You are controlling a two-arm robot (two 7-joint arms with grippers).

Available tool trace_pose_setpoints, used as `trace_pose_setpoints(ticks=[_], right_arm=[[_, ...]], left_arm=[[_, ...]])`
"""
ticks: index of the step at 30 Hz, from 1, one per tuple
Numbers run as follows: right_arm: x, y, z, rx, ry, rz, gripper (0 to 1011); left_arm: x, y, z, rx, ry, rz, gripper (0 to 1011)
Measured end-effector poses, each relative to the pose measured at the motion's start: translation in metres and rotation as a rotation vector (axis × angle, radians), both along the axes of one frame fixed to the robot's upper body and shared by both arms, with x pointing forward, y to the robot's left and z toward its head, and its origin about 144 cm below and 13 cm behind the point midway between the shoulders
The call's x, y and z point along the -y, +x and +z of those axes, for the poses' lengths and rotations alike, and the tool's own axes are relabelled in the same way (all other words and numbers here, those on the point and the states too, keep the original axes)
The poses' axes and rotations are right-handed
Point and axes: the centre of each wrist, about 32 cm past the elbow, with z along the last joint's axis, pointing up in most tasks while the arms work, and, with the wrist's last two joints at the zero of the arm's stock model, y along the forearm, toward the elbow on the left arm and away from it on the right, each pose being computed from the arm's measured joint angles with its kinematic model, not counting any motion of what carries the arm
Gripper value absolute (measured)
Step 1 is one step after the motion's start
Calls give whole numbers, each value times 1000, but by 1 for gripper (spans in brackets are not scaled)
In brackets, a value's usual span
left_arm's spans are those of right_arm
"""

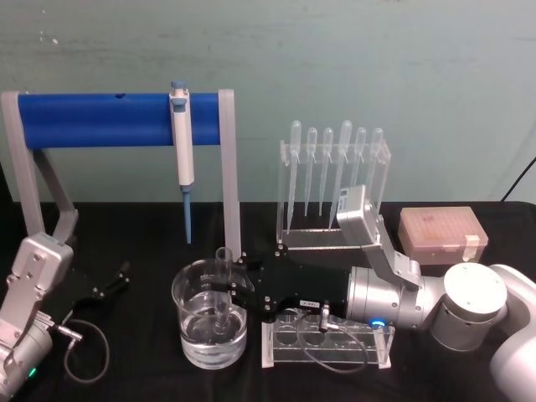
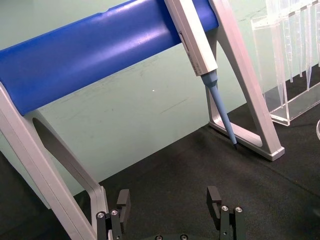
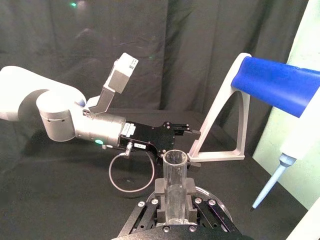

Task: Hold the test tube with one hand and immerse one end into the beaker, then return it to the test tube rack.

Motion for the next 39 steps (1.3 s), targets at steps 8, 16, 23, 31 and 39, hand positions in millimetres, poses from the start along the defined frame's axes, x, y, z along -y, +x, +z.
trace_pose_setpoints(ticks=[8, 16, 23, 31, 39], right_arm=[[1, 0, -4, -3, 7, 0, 224], [1, 0, -4, -3, 8, 0, 224], [1, 0, -3, -3, 8, 0, 224], [1, 0, -3, -2, 7, 1, 224], [1, 0, -3, -2, 7, 1, 224]], left_arm=[[0, 0, 0, 0, 0, 0, 1000], [0, 0, 0, 0, 0, 0, 1000], [0, 0, 0, 0, 0, 0, 1000], [0, 0, 0, 0, 0, 0, 1000], [0, 0, 0, 0, 0, 0, 1000]])
